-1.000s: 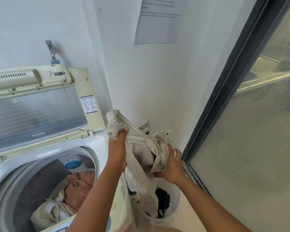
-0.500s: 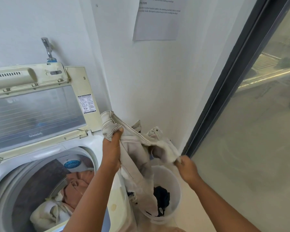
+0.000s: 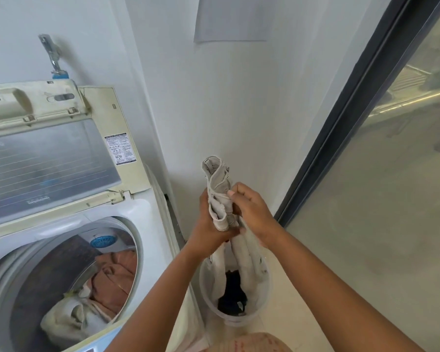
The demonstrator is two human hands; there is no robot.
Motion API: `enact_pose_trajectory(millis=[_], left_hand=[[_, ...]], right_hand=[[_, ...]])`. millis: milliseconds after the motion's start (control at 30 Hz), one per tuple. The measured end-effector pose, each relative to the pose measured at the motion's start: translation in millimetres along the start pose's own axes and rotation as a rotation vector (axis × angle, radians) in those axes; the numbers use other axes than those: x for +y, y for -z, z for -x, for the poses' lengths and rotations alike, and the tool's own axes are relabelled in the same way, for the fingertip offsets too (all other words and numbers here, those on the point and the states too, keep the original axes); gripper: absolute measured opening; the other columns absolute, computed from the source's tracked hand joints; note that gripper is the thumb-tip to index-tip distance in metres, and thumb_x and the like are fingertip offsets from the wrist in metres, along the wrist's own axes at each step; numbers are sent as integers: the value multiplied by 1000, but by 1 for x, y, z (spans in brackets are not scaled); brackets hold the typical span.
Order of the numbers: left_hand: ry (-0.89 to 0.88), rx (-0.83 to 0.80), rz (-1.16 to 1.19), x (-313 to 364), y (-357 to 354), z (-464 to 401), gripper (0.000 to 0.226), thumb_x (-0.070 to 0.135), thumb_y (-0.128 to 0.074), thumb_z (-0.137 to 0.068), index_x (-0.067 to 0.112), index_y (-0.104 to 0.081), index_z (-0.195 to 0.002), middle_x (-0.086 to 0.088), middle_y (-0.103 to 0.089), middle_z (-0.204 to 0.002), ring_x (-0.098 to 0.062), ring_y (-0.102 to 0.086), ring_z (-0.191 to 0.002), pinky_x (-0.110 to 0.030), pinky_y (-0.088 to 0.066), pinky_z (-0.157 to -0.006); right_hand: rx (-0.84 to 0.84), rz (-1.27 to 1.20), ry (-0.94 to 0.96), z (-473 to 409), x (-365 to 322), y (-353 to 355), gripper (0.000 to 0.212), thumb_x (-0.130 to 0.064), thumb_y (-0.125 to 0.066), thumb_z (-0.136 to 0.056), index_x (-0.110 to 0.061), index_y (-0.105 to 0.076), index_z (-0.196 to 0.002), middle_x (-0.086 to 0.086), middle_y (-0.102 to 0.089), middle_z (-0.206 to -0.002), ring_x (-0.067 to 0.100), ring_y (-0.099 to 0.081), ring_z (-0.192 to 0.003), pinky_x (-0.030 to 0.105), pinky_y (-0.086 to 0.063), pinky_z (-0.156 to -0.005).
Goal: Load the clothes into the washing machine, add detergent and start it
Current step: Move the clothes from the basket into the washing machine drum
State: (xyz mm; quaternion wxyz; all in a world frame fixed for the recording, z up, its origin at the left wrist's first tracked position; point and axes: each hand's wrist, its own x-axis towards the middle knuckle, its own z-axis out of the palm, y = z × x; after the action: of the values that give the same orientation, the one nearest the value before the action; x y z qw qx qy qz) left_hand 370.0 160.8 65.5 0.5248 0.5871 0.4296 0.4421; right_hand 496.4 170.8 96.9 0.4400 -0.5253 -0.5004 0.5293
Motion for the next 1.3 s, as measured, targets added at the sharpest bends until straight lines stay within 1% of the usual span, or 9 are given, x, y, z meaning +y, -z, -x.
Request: enact_pose_trajectory(millis=[133, 233, 333, 467, 533, 800, 967, 1133, 1300], left_hand=[[55, 273, 83, -7, -3, 2, 60, -12, -66, -82, 17, -44, -129, 10, -61, -110, 8, -64, -94, -13, -52, -72], [47, 307, 128, -8, 12, -9, 39, -4, -61, -85, 15, -55, -118, 4, -64, -107, -1, -63, -95, -21, -52, -78], [40, 214, 213, -4, 31, -21, 35, 0, -61, -85, 12, -58, -117, -5, -66, -113, -15, -63, -106, -29, -52, -88], [151, 67, 392, -1, 56, -22, 41, -12, -54, -88, 11, -58, -122, -6, -70, -112, -18, -67, -107, -27, -55, -83], [204, 13, 420, -2, 60, -19, 41, -12, -54, -88, 11, -59, -122, -5, -72, -108, -18, -69, -103, -26, -56, -79], [57, 190, 160, 7, 32, -28, 34, 0, -56, -89, 22, -57, -115, -6, -65, -114, -22, -64, -110, -39, -54, -94], [132, -57, 268, 22, 26, -42, 65, 32, -63, -81, 20, -39, -141, -12, -57, -134, -31, -56, -123, -54, -42, -107], [18, -256, 16, 31, 42, -39, 134, 71, -76, -58, 37, 14, -152, 30, -26, -148, 17, -32, -133, -10, -34, -107], [-173, -28, -452, -27, 40, -6, 147, 74, -78, -46, 35, 17, -151, 12, 5, -162, -17, 0, -151, -56, -16, -119]], right_hand=[[-151, 30, -43, -13, -8, 14, 16, -1, -55, -92, -9, -56, -106, 13, -73, -95, 24, -65, -85, 40, -55, -77], [161, 253, 139, -25, -4, 26, 38, 5, -64, -77, -22, -58, -102, 1, -73, -87, 19, -68, -81, 44, -57, -82], [445, 387, 247, -30, 2, 38, 64, -7, -79, -70, -34, -47, -118, -5, -51, -119, 16, -56, -103, 34, -48, -91], [185, 41, -17, -31, 10, 62, 126, -24, -94, -57, -45, -13, -150, -3, -20, -158, 15, -26, -143, 39, -30, -116], [-29, -66, -62, -29, 16, 65, 134, -17, -97, -53, -46, -10, -152, -2, -31, -156, 18, -38, -141, 43, -40, -113], [-352, 449, -23, -31, 14, 29, 126, -29, -98, -47, -38, -13, -141, -14, -49, -138, 0, -50, -126, 20, -43, -103], [90, 511, 59, -22, 10, 0, 93, -32, -90, -59, -27, -34, -133, -14, -63, -101, 6, -64, -89, 11, -45, -66], [331, 305, 150, -21, 2, 4, 69, -30, -91, -63, -29, -51, -119, -21, -64, -95, -4, -62, -85, 21, -53, -76], [498, -177, 123, -22, -12, 3, 61, -28, -89, -66, -13, -62, -119, 4, -73, -107, 22, -71, -100, 47, -57, -91]])
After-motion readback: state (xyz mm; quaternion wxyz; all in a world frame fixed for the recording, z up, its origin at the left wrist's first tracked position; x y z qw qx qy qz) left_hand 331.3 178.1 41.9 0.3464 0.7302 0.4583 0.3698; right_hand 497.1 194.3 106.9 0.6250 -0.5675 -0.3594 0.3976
